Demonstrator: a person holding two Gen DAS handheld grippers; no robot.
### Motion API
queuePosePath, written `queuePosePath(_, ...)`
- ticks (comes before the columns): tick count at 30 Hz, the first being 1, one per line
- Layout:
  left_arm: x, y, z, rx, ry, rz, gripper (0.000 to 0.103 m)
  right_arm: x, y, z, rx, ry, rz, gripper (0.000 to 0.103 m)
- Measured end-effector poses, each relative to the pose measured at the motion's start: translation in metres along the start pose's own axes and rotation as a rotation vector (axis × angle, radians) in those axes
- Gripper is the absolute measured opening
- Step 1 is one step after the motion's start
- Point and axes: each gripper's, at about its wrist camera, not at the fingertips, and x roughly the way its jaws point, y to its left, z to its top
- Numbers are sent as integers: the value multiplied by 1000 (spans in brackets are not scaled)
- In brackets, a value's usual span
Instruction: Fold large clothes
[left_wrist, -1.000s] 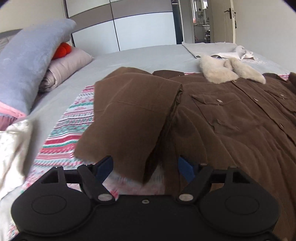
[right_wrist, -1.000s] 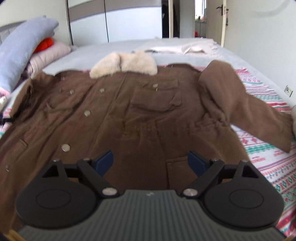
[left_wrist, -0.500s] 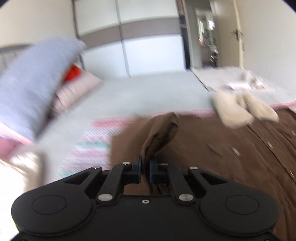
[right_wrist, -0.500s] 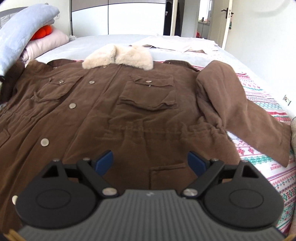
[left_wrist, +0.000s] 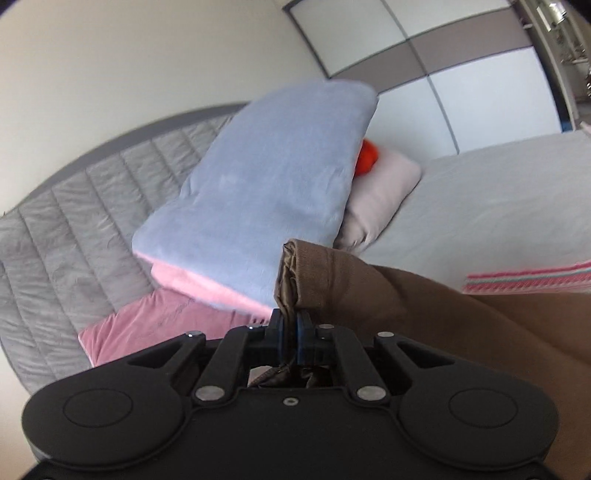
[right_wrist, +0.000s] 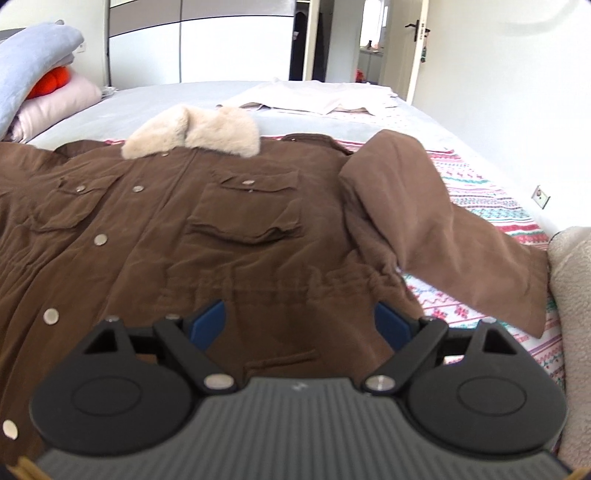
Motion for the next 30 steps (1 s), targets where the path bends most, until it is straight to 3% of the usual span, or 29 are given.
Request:
queuePosePath(3, 19, -7, -23, 3, 24, 51, 10, 2, -5, 2, 18, 0, -12, 88)
queuePosePath(6, 33, -19, -37, 83, 57, 250, 13, 2, -14, 3, 59, 3, -9, 89)
queuePosePath(7, 37, -20, -40, 96, 103, 259, 16, 1, -18, 4, 73, 3, -12, 89)
queuePosePath(9, 38, -13, -42, 58, 174, 169, 33, -3, -28, 7, 98, -4, -24, 94)
queuePosePath(11, 22, -14, -39, -23, 168, 64, 72, -9, -42, 11, 132, -29, -45, 100)
queuePosePath(13, -1, -21, -32, -77, 137, -37, 87, -14, -59, 19, 185, -47, -66, 100)
queuePosePath(17, -43, -51, -12, -68, 126, -239, 90, -16, -105, 35, 350, -33, -101, 100)
queuePosePath(20, -82, -80, -8, -92, 136, -415, 98, -8, -141, 43, 483, 14, -137, 100)
queuePosePath(23, -120, -109, -10, -109, 138, -571, 99, 14, -165, 47, 564, 85, -186, 100)
queuePosePath(27, -162, -150, -26, -137, 147, -730, 99, 54, -188, 43, 631, 172, -306, 100)
queuePosePath(30, -183, -180, -44, -151, 149, -808, 99, 86, -199, 33, 656, 236, -396, 100)
